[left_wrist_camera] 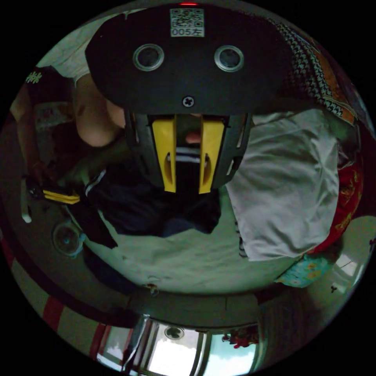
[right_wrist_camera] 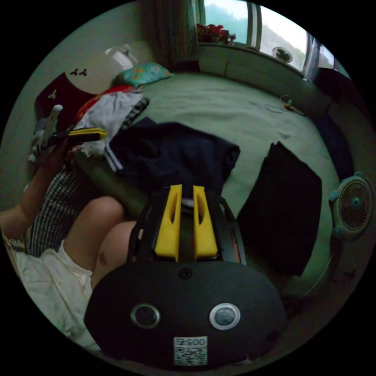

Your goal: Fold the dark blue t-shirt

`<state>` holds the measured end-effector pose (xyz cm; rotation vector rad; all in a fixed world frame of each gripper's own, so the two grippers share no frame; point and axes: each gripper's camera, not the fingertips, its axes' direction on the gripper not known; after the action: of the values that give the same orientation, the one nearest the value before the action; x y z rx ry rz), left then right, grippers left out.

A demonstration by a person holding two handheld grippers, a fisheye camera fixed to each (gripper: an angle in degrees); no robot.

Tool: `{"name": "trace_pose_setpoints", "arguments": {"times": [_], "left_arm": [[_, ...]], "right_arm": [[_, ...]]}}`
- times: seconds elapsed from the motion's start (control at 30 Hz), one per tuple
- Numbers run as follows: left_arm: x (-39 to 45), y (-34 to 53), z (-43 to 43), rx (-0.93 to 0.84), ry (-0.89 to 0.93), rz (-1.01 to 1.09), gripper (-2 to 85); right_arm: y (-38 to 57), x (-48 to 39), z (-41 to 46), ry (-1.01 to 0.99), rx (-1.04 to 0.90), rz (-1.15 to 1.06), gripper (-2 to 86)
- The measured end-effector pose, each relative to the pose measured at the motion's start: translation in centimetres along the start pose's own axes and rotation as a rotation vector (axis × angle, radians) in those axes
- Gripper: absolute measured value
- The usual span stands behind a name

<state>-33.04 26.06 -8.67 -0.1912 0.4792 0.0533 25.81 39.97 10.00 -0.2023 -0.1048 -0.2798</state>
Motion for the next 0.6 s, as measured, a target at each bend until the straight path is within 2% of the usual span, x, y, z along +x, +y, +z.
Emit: {"name": "trace_pose_setpoints", "arguments": {"times": [0.1, 0.27, 0.43, 0.53, 0.6], "left_arm": [[-2.2, -4.2, 2.2, -0.022, 0.027, -0.065, 9.7], [-3.7, -10.6, 8.8, -0.192, 0.052, -0.055, 10.7], [-2.6, -12.9, 14.6, -0.306, -0.011, 0.008, 10.3], [-1.8, -13.6, 16.9, -0.336, -0.041, 0.029, 8.0], [-1.6, -14.0, 17.4, -0.325, -0.048, 0.032, 5.9]], "right_arm": [[-1.7, 2.6, 0.8, 0.036, 0.014, 0.045, 5.0], [-4.1, 6.9, 3.6, 0.037, 0.017, 0.136, 5.6], [-5.6, 10.7, 7.6, 0.042, -0.063, 0.213, 7.6], [-5.9, 12.7, 10.6, -0.008, -0.145, 0.239, 6.5], [-5.6, 13.6, 12.1, 0.031, -0.159, 0.251, 2.9]]}}
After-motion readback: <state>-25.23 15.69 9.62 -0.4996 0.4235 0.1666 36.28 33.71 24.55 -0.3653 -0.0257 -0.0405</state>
